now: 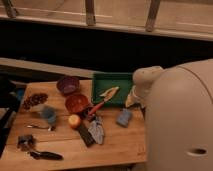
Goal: Wipe purple bowl with sponge
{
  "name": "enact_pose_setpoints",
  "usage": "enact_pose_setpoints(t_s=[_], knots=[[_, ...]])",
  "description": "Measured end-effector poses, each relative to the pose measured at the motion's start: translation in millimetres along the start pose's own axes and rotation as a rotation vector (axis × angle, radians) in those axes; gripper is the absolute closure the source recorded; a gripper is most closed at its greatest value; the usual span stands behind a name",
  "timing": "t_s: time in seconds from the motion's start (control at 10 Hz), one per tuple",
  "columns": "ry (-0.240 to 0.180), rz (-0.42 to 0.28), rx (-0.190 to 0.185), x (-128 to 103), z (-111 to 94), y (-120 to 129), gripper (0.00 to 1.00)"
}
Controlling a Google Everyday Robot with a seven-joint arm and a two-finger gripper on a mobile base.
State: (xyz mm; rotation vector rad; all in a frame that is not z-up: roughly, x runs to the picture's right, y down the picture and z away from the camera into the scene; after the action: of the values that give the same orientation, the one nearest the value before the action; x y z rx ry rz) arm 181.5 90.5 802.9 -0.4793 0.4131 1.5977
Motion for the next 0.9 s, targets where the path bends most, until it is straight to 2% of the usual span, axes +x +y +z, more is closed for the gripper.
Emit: enact_pose_setpoints(t_s=[0.3,0.6,0.7,0.9], knots=[[0.09,-0.027,-0.016,15.4,27.1,2.8,0.38],[0.164,-0.013,-0.074,39.0,50.7,-0.8,0.38],[0.171,-0.009,-0.087,42.1,52.1,-1.3,0.38],[0.176,-0.001,-0.145,47.5,54.4,2.8,0.38]])
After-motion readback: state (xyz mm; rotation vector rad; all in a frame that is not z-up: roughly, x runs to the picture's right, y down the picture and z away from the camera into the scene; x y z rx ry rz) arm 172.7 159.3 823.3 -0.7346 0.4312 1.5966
